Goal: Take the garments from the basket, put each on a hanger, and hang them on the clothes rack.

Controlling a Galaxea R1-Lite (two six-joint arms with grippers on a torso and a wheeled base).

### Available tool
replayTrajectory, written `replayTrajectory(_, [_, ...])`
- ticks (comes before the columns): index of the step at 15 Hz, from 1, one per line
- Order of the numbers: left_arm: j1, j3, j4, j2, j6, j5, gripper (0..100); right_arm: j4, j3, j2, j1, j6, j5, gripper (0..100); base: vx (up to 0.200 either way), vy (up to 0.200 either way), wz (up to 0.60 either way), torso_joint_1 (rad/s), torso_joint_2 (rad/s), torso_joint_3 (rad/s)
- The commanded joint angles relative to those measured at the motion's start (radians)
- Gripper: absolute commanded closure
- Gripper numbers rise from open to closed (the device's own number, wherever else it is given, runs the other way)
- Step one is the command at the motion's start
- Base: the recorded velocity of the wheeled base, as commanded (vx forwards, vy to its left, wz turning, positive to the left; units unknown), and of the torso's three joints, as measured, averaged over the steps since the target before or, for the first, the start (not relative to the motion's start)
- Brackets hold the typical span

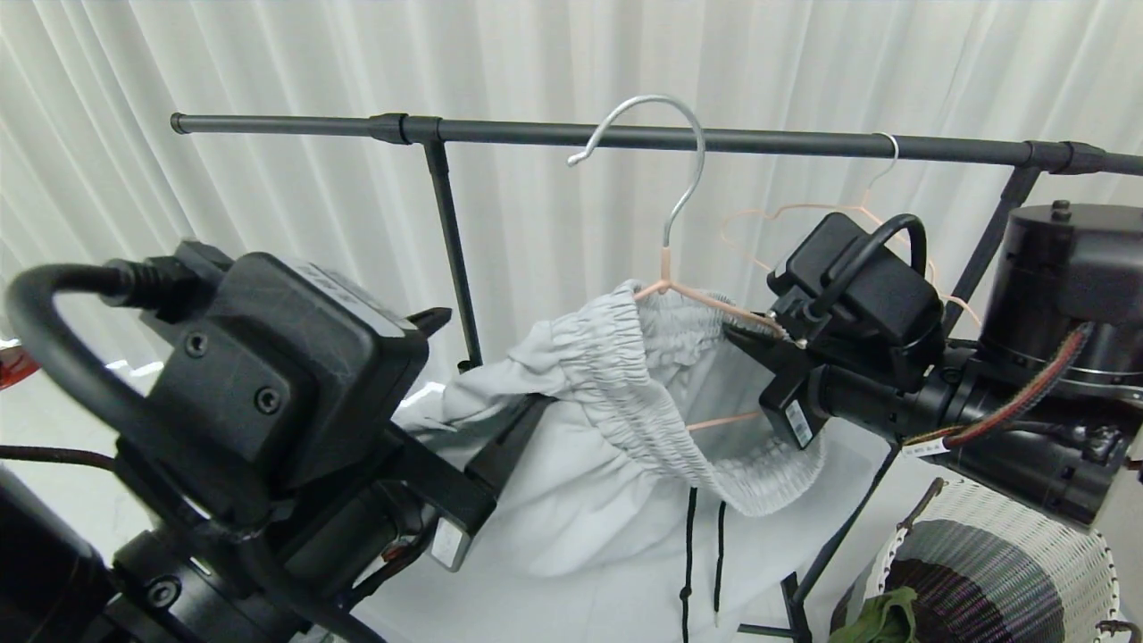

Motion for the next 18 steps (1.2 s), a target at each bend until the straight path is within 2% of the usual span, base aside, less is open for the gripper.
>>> replayTrajectory(1, [0.0, 0.036, 0.002, -0.031, 0.001, 0.001, 0, -0.003, 0.001, -0.033, -0.011, -0.036, 0.002, 100, 0.0, 0.0, 0.0, 0.0, 0.0, 0.0])
replayTrajectory(7, [0.0, 0.109, 0.002, -0.16, 0.002, -0.004, 0, -0.001, 0.053, -0.112, -0.123, -0.074, 0.001, 100, 0.0, 0.0, 0.0, 0.0, 0.0, 0.0])
replayTrajectory(11, [0.003, 0.223, 0.005, -0.212, 0.001, -0.003, 0, -0.001, 0.065, -0.146, -0.17, -0.074, -0.001, 100, 0.0, 0.0, 0.0, 0.0, 0.0, 0.0])
replayTrajectory(13, [0.1, 0.355, 0.008, -0.214, -0.007, -0.01, 0, 0.0, 0.064, -0.161, -0.17, -0.074, -0.001, 100, 0.0, 0.0, 0.0, 0.0, 0.0, 0.0])
replayTrajectory(15, [0.187, 0.429, 0.008, -0.206, -0.042, -0.108, 0, 0.002, 0.064, -0.172, -0.167, -0.074, -0.002, 100, 0.0, 0.0, 0.0, 0.0, 0.0, 0.0])
replayTrajectory(18, [0.292, 0.468, 0.01, -0.183, -0.067, -0.24, 0, 0.002, 0.065, -0.174, -0.132, -0.074, -0.001, 100, 0.0, 0.0, 0.0, 0.0, 0.0, 0.0])
